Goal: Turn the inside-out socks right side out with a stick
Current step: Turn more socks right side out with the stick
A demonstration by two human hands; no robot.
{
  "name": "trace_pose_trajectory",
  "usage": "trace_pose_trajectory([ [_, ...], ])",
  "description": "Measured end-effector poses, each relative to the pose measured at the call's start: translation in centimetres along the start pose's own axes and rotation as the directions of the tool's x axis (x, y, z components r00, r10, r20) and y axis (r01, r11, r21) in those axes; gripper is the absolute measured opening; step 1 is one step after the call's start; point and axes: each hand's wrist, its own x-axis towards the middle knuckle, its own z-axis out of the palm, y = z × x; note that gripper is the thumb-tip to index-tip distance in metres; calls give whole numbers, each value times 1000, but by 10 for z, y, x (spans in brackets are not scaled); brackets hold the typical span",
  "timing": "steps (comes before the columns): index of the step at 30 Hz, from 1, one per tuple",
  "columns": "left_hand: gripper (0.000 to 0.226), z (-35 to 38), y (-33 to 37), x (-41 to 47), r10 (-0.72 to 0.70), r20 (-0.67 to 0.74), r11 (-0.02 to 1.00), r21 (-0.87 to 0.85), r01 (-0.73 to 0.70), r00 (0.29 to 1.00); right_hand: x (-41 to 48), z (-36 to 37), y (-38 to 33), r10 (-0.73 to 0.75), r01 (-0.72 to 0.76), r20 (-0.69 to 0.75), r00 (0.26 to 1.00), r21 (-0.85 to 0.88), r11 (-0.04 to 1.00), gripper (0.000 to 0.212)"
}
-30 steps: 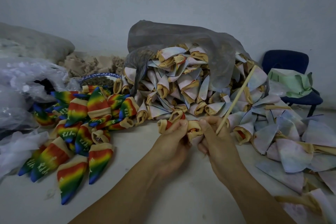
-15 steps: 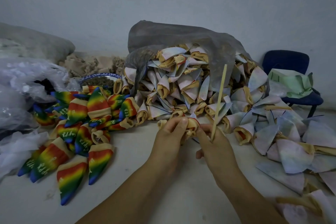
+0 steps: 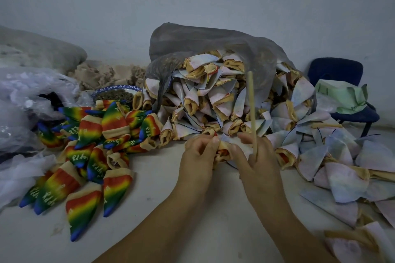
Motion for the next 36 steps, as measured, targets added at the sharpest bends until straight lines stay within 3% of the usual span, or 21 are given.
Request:
trace_pose_trajectory([
  [3,26,0,-1,-1,69,-3,997,32,-69,998,0,3,2,-180,179,4,984,-141,974,23],
  [6,29,1,-1,-1,60,18,998,13,-60,998,0,4,5,-192,193,23,981,-170,966,12],
  [9,26,0,-1,0,73,50,997,17,-74,996,0,3,1,-79,80,48,996,-14,997,17],
  [12,5,0,-2,-2,78,145,997,-22,-76,986,2,0,-4,118,-127,58,991,210,969,13],
  [15,29,3,-4,-5,65,264,997,-63,-51,962,2,-3,-6,228,-236,64,972,330,914,18],
  [18,41,6,-4,-7,44,306,995,-94,-16,951,2,-2,-5,258,-264,70,964,403,876,20],
  [23,39,5,-2,-5,-64,262,977,-180,114,963,1,0,-11,231,-249,99,968,509,824,19],
  [27,35,4,-1,-6,-84,426,952,-234,199,901,2,-1,-11,215,-233,97,972,532,814,11],
  [30,30,1,-3,-4,-34,440,965,-221,145,897,1,-1,-9,195,-223,110,975,527,820,12],
  [36,26,2,-3,-4,34,298,997,-75,-12,954,2,1,-6,230,-245,95,969,527,814,24],
])
